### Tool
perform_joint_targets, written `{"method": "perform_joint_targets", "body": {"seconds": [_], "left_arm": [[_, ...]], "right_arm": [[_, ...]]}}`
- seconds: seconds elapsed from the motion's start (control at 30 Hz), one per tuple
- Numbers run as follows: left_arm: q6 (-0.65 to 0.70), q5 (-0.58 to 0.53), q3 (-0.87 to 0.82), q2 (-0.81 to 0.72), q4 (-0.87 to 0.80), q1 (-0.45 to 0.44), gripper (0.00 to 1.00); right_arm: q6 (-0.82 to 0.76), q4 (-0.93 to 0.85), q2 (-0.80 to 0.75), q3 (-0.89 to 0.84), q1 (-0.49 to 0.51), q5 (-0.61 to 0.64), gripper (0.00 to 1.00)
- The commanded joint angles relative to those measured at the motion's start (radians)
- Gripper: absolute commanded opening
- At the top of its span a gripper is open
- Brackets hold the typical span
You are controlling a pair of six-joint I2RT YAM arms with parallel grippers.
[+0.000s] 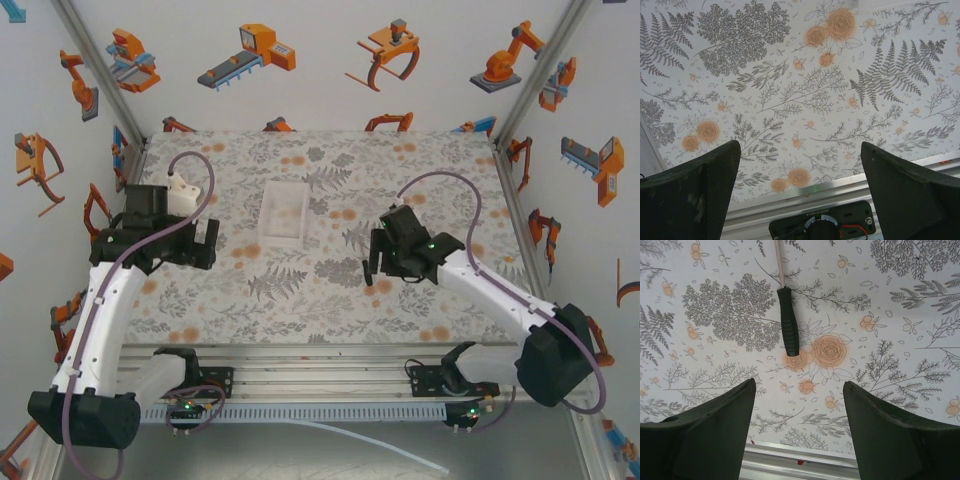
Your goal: Put the screwdriver in the bin
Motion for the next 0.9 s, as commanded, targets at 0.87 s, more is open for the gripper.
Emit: {"method": "perform_joint_targets", "body": {"seconds": [0.87], "left_arm": [[-0.012, 0.009, 0.000, 0.042, -0.037, -0.005, 0.97]], "right_arm": [[0.036, 0.008, 0.468, 0.191, 0.089, 0.118, 0.45]]}}
